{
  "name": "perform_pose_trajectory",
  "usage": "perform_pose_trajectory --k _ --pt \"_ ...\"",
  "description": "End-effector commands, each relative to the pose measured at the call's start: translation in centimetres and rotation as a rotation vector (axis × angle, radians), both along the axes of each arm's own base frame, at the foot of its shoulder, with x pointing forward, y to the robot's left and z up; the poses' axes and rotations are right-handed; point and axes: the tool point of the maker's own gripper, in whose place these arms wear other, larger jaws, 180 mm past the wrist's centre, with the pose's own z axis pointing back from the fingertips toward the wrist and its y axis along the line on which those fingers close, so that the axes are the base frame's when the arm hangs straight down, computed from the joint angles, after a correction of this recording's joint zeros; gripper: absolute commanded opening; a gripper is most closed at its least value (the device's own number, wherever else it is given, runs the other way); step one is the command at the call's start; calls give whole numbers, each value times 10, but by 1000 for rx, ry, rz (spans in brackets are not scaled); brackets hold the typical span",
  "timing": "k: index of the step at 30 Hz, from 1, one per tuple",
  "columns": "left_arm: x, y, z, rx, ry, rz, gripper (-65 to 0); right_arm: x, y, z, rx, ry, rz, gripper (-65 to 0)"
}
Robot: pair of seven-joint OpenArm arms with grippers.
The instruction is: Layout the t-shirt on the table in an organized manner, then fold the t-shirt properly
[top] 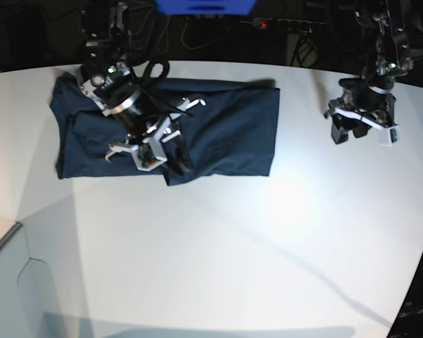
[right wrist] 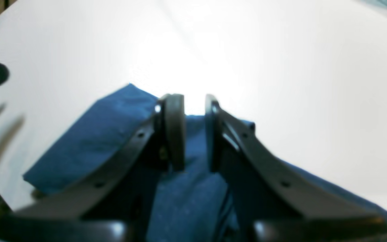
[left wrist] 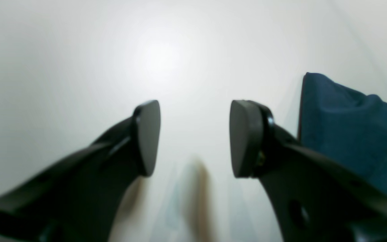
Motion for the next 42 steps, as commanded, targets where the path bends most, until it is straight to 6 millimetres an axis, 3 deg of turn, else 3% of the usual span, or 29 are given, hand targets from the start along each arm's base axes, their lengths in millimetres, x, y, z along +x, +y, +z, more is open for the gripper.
perform_pose_trajectory --k 1,15,25,31,35,42 --pt "6 3 11 9 -43 -4 -329 5 7 18 38 -57 15 -558" --pt "1 3 8 9 -29 -4 -329 0 59 30 65 -87 167 -557" --pt "-3 3 5 9 -20 -3 -329 6 64 -10 63 11 181 -557" --pt "-4 3 4 9 -17 -3 -329 16 43 -40 -8 65 193 -557" --pt "-4 3 5 9 -20 -3 -329 22 11 -66 -35 128 127 -557" --pt "-1 2 6 8 -24 -3 -329 23 -26 -93 -35 207 23 -556"
